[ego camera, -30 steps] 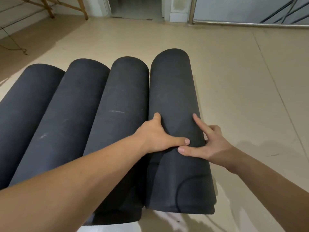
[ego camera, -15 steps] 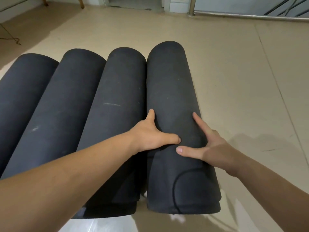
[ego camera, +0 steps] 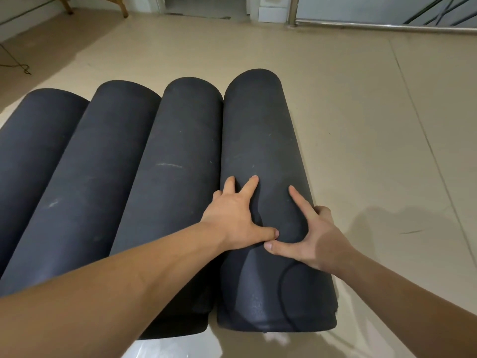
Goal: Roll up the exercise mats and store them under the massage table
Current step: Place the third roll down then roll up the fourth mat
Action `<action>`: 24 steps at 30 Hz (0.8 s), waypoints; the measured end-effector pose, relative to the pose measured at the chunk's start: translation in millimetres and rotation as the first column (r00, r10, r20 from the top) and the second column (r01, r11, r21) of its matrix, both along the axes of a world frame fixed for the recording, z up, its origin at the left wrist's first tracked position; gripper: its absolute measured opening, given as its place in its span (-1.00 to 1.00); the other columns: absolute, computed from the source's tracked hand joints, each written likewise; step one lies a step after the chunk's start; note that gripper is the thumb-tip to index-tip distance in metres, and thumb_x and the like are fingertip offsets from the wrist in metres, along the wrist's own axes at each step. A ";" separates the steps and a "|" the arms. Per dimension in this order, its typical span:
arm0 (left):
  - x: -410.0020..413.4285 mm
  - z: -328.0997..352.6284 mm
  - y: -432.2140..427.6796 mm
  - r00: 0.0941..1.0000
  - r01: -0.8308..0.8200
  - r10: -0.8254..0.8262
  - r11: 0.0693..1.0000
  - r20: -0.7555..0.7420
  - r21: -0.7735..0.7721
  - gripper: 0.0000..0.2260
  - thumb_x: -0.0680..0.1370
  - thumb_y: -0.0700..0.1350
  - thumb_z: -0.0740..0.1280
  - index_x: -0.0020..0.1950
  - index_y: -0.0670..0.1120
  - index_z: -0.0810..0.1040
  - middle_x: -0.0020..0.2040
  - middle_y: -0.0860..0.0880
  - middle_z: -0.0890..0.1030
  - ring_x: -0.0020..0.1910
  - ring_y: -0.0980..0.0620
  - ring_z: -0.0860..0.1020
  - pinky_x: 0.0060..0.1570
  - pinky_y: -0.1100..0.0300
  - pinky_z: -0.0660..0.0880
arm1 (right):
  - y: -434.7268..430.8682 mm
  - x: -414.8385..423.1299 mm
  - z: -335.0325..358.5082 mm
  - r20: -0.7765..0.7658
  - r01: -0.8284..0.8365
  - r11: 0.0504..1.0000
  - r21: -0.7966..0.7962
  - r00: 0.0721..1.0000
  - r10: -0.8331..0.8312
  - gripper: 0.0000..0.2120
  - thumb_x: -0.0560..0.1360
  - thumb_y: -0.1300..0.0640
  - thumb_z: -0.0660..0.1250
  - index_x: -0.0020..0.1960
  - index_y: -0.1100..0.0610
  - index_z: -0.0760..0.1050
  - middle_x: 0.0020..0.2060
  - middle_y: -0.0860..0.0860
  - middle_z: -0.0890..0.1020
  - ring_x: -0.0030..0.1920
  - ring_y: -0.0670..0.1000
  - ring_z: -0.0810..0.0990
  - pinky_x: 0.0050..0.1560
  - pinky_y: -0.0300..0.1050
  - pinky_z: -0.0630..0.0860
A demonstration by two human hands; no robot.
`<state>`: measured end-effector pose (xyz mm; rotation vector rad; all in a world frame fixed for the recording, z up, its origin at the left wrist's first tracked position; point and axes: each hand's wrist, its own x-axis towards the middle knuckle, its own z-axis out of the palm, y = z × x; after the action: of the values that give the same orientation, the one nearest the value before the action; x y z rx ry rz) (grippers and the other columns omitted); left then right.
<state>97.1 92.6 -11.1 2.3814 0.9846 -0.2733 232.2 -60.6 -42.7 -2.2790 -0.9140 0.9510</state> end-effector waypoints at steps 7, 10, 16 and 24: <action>-0.6 11.2 -0.4 0.998 0.017 -0.017 1.000 -0.061 0.014 0.13 0.32 0.46 0.45 0.68 0.29 -0.19 0.71 0.02 -0.09 0.61 -0.15 0.20 0.39 -0.03 0.44 | 0.4 -4.3 18.0 -0.068 0.023 0.999 -0.023 0.997 -0.025 0.20 0.11 -0.44 0.63 0.40 -0.70 -0.19 0.45 -0.04 0.18 0.49 0.11 0.36 0.52 0.08 0.39; -8.6 21.3 4.6 0.999 -0.019 0.021 0.997 0.029 -0.077 0.09 0.37 0.41 0.48 0.70 0.25 -0.11 0.72 0.02 -0.09 0.65 -0.08 0.17 0.52 0.02 0.32 | -5.6 -8.4 32.5 -0.085 0.005 1.000 0.019 0.996 -0.003 0.16 0.24 -0.37 0.63 0.62 -0.45 -0.03 0.56 -0.09 0.14 0.55 0.08 0.31 0.53 0.06 0.37; -20.3 29.8 8.7 0.985 0.002 -0.007 1.000 0.171 0.030 -0.26 0.54 0.21 0.47 0.64 0.01 0.31 0.58 0.01 0.34 0.54 -0.01 0.36 0.52 0.13 0.31 | -28.3 -9.3 41.6 0.028 0.062 0.992 0.114 0.997 -0.065 -0.25 0.48 -0.19 0.53 0.59 -0.12 0.35 0.45 -0.10 0.42 0.43 -0.02 0.45 0.46 -0.11 0.40; -18.9 85.1 16.8 0.994 -0.007 0.011 0.999 0.110 -0.038 -0.43 0.59 0.05 0.47 0.57 0.02 0.41 0.40 0.03 0.57 0.36 0.01 0.55 0.35 0.12 0.50 | -24.7 9.3 103.9 0.124 -0.062 0.998 -0.010 0.990 0.063 -0.67 0.60 -0.09 0.43 0.31 -0.01 0.60 0.09 -0.12 0.65 0.08 -0.06 0.62 0.21 -0.18 0.51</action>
<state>78.2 109.4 74.0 2.3311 0.9309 -0.1540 241.4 -85.3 61.2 -2.3488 -1.0416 0.8464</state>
